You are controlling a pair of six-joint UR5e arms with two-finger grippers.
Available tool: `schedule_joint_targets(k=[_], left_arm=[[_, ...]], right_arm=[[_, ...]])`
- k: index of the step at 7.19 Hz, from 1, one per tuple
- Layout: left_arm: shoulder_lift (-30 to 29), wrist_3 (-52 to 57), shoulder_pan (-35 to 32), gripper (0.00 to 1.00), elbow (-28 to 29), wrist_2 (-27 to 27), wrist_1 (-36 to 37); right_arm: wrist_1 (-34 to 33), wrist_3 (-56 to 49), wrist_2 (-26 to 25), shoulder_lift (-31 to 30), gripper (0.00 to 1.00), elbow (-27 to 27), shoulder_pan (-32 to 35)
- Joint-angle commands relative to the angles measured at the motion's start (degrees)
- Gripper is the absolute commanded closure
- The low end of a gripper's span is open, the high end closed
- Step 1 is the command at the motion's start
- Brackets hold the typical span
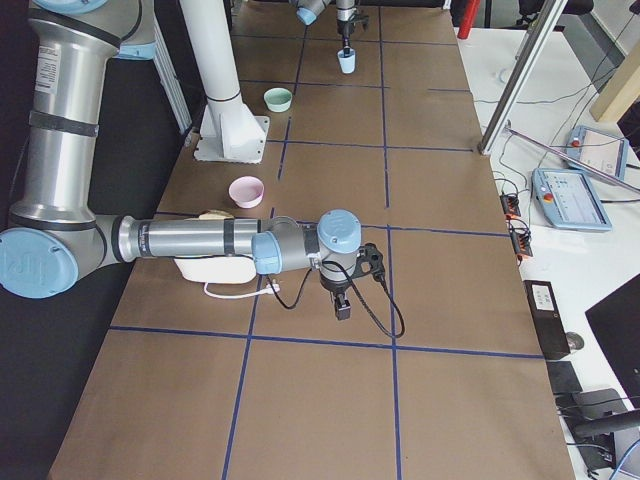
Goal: Stack blue cups with both arms
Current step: 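Carry the blue cup with the left gripper to the table center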
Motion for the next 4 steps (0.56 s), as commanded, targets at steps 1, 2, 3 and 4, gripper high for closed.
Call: schedule_joint_targets(k=[1, 2, 3, 4], left_arm=[[-19.33, -0.27, 2.81, 1.00, -0.06, -0.06, 20.11], [-26.92, -0.45, 5.62, 1.00, 1.42, 0.12, 26.23], [-33.95, -5.85, 8.44, 1.00, 5.44, 0.12, 26.11], [-40.98, -12.16, 11.42, 1.00, 11.83, 0.47, 25.94]], right_arm=[[0.00, 0.01, 0.04, 0.00, 0.00, 0.06, 0.00], [0.00, 0.01, 0.91, 0.00, 0.00, -0.03, 0.00], [0.00, 0.01, 1.18, 0.00, 0.00, 0.06, 0.00], [0.00, 0.01, 1.19, 0.00, 0.00, -0.03, 0.00]])
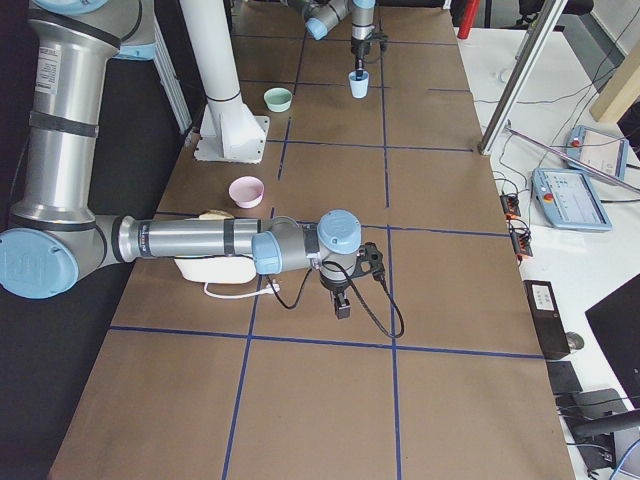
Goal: Stack blue cups with both arms
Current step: 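Carry the blue cup with the left gripper to the table center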
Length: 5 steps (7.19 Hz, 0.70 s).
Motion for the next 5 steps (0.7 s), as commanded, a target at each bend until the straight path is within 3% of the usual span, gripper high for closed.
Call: schedule_joint_targets(k=[1, 2, 3, 4, 5], left_arm=[[-13.52, -6.94, 5.50, 1.00, 12.05, 2.29, 0.63], [-14.43, -7.21, 8.83, 0.99, 15.59, 6.49, -4.08], [-14.44, -7.82, 9.38, 0.95, 18.32, 7.14, -7.34], [-14.53, -8.00, 9.73, 0.77, 18.96, 7.23, -7.72], [-14.53, -8.00, 9.83, 0.38, 18.96, 7.23, -7.73]], right_arm=[[0.00, 0.00, 0.19, 0.00, 0.00, -0.05, 0.00], [0.00, 0.00, 0.19, 0.00, 0.00, -0.05, 0.00], [0.00, 0.00, 0.19, 0.00, 0.00, -0.05, 0.00], [0.00, 0.00, 0.19, 0.00, 0.00, -0.14, 0.00], [0.00, 0.00, 0.19, 0.00, 0.00, -0.14, 0.00]])
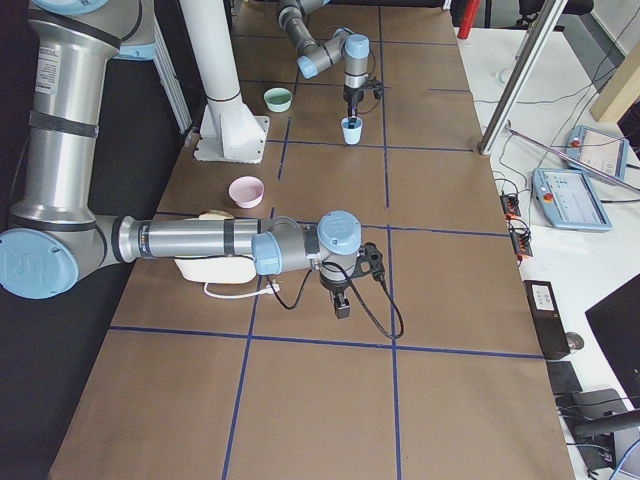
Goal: Stack blue cups with both arms
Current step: 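Carry the blue cup with the left gripper to the table center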
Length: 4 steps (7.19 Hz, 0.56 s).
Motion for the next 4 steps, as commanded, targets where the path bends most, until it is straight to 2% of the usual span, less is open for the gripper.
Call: schedule_joint_targets(k=[1, 2, 3, 4], left_arm=[[0.02, 0.18, 0.41, 0.05, 0.65, 0.29, -0.58], [0.28, 0.18, 0.24, 0.00, -0.14, 0.29, 0.03], [0.98, 0.53, -1.16, 0.00, -3.45, -0.06, 2.30], [3.25, 3.32, -3.17, 0.00, -10.62, -1.28, 11.72]], right_arm=[[0.00, 0.00, -0.09, 0.00, 0.00, -0.03, 0.00], [0.00, 0.00, 0.00, 0.00, 0.00, -0.03, 0.00], [0.00, 0.00, -0.09, 0.00, 0.00, -0.03, 0.00], [0.00, -0.09, -0.09, 0.00, 0.00, -0.03, 0.00]])
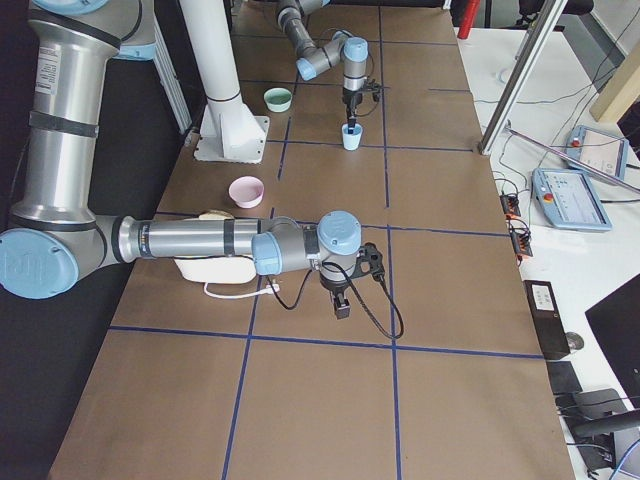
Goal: Stack blue cups with both arms
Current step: 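Set the cup upright, open the left gripper and withdraw it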
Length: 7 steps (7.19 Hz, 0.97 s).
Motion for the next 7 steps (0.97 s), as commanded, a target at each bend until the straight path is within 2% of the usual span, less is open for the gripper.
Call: schedule_joint_targets(k=[1, 2, 3, 4, 6, 7], left_arm=[[8.35, 10.44, -4.52, 0.00, -16.74, -2.14, 14.05], [16.59, 17.13, -8.72, 0.00, -24.41, -4.58, 15.07], [22.16, 28.94, -15.46, 0.00, -26.66, -9.92, 15.08], [29.35, 42.55, -22.66, 0.00, -27.38, -15.45, 14.82], [41.23, 69.19, -39.43, 0.00, -25.99, -17.61, 14.99], [45.11, 79.76, -46.74, 0.00, -22.76, -18.14, 14.99]], right_arm=[[0.00, -0.07, -0.03, 0.00, 0.00, 0.00, 0.00], [0.00, -0.07, -0.03, 0.17, 0.00, 0.00, 0.00], [0.00, -0.07, -0.03, 0.18, 0.00, 0.00, 0.00], [0.00, 0.01, -0.03, 0.35, 0.00, 0.09, 0.00], [-0.09, 0.02, -0.03, 0.44, 0.00, 0.00, 0.00], [0.00, 0.10, -0.03, 0.53, 0.00, 0.00, 0.00]])
